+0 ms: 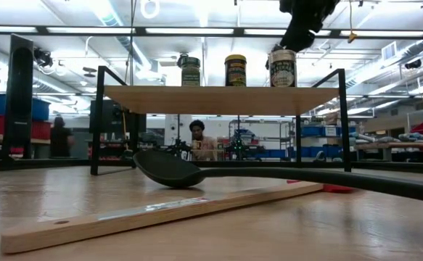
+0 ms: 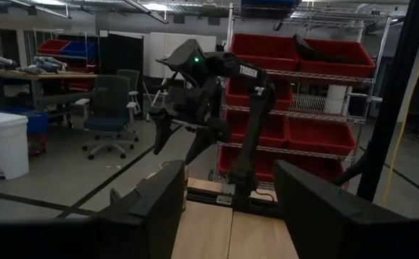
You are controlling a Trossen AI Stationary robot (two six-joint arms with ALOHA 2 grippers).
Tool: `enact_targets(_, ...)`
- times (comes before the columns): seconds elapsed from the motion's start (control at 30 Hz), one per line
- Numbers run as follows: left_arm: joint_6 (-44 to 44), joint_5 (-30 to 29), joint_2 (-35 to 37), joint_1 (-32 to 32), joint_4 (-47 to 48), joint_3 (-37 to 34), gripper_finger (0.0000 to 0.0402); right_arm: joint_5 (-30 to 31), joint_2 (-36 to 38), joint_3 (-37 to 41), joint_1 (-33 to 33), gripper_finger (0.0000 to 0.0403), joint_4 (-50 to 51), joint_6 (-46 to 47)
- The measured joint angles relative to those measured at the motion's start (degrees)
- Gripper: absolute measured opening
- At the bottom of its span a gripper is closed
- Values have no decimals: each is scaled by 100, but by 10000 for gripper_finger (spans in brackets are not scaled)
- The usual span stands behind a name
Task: Shelf spices
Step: Remove the brown seasoning bottle from the shelf
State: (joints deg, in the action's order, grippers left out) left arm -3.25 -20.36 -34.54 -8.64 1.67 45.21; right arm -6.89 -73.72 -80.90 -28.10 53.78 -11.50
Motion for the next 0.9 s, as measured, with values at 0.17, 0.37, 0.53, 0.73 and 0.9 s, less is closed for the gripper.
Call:
enact_targets(0.17, -2, 0, -34, 0, 0, 0, 219, 158, -101, 0, 206, 379, 34, -11)
enact_targets(0.37, -22, 0, -91, 0, 9, 0, 219, 477, -282, 0, 370, 392, 55, -23)
enact_targets(0.53, -42, 0, -144, 0, 9, 0, 219, 689, -409, 0, 372, 390, 51, -85)
enact_targets(0.73, -66, 0, -177, 1, 15, 0, 219, 607, -492, 0, 400, 380, 50, -97)
enact_targets(0.9, -66, 0, -210, 0, 21, 0, 219, 590, -493, 0, 411, 354, 59, -137)
